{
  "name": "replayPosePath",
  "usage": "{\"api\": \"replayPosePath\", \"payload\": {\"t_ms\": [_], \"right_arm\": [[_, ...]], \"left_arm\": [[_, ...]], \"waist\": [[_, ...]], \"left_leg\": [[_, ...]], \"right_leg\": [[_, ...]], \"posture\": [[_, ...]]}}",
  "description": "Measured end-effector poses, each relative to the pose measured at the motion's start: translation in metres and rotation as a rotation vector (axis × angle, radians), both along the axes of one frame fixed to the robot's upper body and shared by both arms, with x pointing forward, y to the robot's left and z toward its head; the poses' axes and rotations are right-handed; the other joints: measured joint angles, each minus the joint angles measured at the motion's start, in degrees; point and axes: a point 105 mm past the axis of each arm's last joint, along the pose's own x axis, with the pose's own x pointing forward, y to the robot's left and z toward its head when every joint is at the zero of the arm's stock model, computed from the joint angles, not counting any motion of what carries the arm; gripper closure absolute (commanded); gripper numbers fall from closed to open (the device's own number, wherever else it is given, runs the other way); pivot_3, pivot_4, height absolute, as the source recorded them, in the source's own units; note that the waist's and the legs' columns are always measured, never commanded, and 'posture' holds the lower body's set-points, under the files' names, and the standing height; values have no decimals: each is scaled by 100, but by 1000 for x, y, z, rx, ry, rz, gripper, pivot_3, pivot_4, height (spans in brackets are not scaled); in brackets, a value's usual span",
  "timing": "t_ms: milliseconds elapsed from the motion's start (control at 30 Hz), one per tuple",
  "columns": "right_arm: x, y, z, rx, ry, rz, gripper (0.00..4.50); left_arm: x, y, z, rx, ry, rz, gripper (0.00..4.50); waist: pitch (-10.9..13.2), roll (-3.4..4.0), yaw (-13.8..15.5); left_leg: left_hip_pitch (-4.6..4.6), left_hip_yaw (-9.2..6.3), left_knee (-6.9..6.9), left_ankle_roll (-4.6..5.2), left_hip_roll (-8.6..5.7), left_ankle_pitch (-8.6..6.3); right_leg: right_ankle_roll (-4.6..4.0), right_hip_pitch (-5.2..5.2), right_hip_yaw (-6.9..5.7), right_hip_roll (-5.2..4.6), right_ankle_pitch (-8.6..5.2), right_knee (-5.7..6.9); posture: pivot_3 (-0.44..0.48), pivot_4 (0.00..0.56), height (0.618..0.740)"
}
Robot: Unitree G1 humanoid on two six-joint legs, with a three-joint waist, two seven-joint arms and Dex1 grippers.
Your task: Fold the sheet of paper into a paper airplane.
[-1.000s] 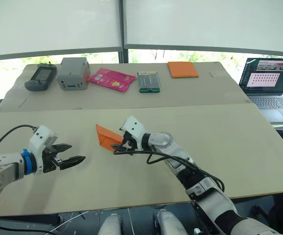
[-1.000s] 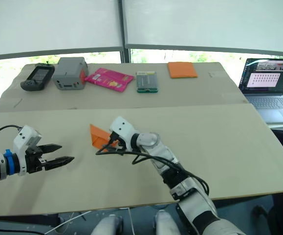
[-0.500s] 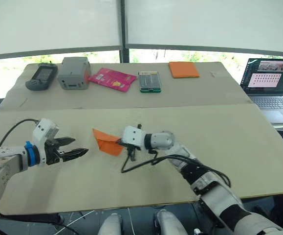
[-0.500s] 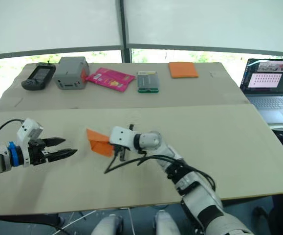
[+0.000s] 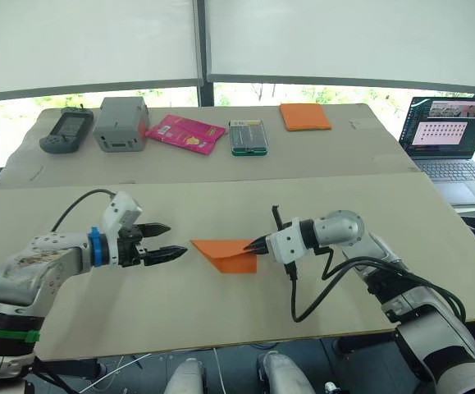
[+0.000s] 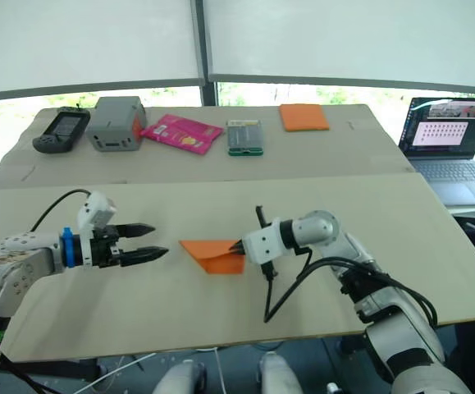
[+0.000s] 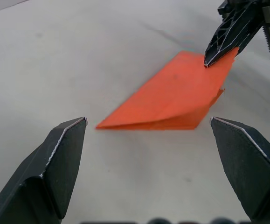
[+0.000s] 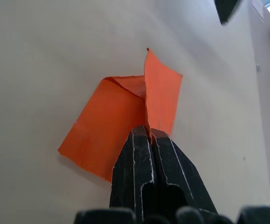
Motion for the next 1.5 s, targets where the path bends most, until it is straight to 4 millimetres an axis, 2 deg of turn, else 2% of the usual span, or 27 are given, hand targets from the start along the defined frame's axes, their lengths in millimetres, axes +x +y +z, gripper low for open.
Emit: {"api": "replayPosePath", "payload": {"t_ms": [133,267,433,533,633,733,833,933,1133,1300,1333,1433,1500], "right_arm": [[-7,-6,-5,-8,-11,46,4474],[-11,-8,-4,-15,-41,86,4474],[-8,-6,3,-12,-92,126,4500],[-6,-4,6,-6,-112,142,4500],[-6,-2,0,-5,-93,149,4500],[-6,-1,-2,-3,-83,146,4500],[-5,0,-3,0,-81,143,4500],[-5,0,-5,-4,-81,137,4500],[-6,-4,-12,-4,-55,116,4500],[-13,-3,-14,39,12,90,4500],[-14,-3,-14,44,30,81,3889],[-17,-9,-14,38,97,22,2940],[-22,-13,-9,91,199,-49,2940]], "left_arm": [[5,-14,8,-33,-100,-73,0],[5,-13,-4,9,-41,-141,0],[12,-26,-3,-2,-65,-258,1564],[13,-30,-13,45,-92,-324,2541],[11,-40,-30,51,-90,-395,3553],[17,-45,-36,58,-122,-403,4463],[25,-52,-47,78,-155,-395,4463],[27,-51,-61,112,-141,-392,4463],[29,-44,-65,138,-160,-391,4463],[28,-42,-68,147,-174,-402,4463],[27,-43,-69,144,-172,-402,4500],[24,-46,-72,135,-175,-410,4500],[24,-47,-72,135,-182,-417,4500]], "waist": [[0,0,11],[0,0,0],[0,0,8],[0,0,11],[0,0,13],[0,0,20],[0,0,34],[0,0,26],[-1,0,22],[-1,1,29],[-2,2,32],[-2,4,61],[-4,5,95]], "left_leg": [[0,1,5,0,-1,0],[3,1,5,0,0,0],[2,1,11,1,-2,0],[3,1,10,2,-2,0],[0,0,12,2,-2,0],[1,0,13,2,-3,0],[3,0,17,2,-4,0],[2,-1,16,3,-3,0],[8,-1,17,4,-4,-1],[47,-2,16,14,-3,-7],[62,-2,16,21,-3,-11],[80,1,16,25,-4,-14],[80,1,16,25,-3,-14]], "right_leg": [[-1,1,1,-1,1,0],[-1,2,1,2,1,2],[-2,5,1,1,1,2],[-3,6,2,1,2,2],[-4,5,2,0,3,3],[-4,5,2,0,3,7],[-4,7,3,-1,3,9],[-6,5,3,0,4,11],[-6,9,4,-1,4,16],[-5,56,2,-1,2,6],[-4,72,2,-1,1,1],[-3,91,3,-3,-2,-2],[-3,90,4,-2,-2,-1]], "posture": [[0,150,740],[0,150,740],[0,150,740],[0,150,740],[0,150,740],[0,150,740],[0,150,740],[0,150,740],[0,150,740],[0,150,740],[0,150,740],[0,150,740],[0,150,740]]}}
